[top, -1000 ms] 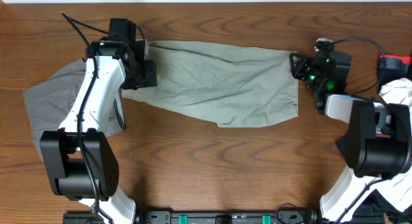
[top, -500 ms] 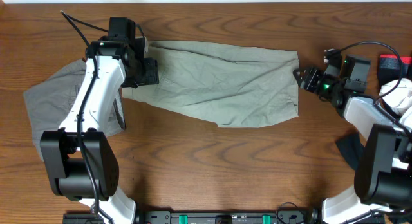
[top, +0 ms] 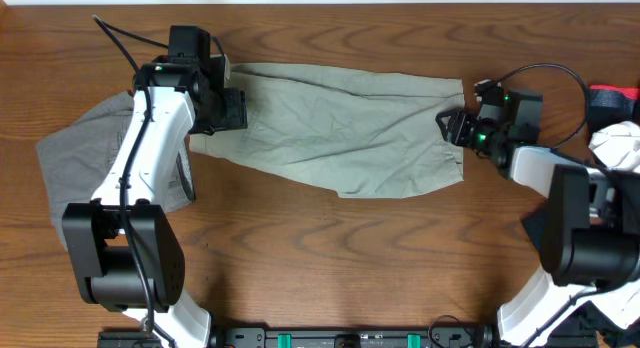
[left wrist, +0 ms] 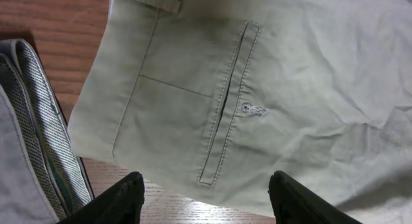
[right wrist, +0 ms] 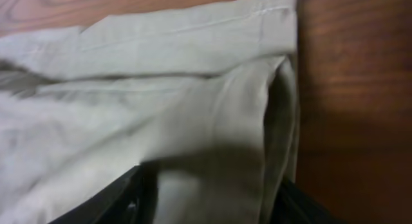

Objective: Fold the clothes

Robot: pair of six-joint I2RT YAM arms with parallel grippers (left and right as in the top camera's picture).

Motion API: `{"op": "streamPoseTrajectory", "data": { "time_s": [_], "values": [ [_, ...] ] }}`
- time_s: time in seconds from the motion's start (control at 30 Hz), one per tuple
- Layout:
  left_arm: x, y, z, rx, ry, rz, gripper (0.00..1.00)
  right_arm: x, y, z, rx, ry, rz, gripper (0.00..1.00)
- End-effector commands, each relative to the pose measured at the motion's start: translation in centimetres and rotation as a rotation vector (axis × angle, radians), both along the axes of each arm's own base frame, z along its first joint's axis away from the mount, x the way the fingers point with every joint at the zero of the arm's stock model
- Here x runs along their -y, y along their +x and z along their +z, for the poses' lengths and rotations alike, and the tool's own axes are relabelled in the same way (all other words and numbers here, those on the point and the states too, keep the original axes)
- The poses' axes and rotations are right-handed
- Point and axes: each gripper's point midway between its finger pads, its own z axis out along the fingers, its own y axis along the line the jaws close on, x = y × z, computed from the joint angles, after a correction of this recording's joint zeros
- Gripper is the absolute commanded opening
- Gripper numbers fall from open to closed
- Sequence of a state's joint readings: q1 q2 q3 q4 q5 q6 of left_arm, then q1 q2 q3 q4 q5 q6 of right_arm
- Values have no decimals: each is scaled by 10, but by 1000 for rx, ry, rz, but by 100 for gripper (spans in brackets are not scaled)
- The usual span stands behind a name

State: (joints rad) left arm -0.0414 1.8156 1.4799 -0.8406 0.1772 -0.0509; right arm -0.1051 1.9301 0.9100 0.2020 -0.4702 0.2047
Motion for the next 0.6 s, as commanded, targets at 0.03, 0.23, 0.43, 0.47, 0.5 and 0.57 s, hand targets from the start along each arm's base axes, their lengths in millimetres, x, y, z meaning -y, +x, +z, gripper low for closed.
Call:
{"op": "streamPoseTrajectory", "data": {
  "time_s": [0.03,0.23,0.43,0.47,0.5,0.57],
  "values": [
    [1,-2,2,1,2,-7,64,-1,4,-5,-20,40,-45,38],
    [1,-2,2,2,2,-7,64,-10,3,32,29,108,16,23],
    [1,-2,2,3,3,-7,65,-8,-5,80,17,74,32,22],
    [1,-1,2,5,3,-7,65,-6,-6,85,9,66,24,22],
    [1,-1,2,6,3,-7,65,-4,-7,89,2,55,19,22],
    [1,0,2,11,2,-7,65,3,-7,89,-15,20,-13,26]
  ]
}}
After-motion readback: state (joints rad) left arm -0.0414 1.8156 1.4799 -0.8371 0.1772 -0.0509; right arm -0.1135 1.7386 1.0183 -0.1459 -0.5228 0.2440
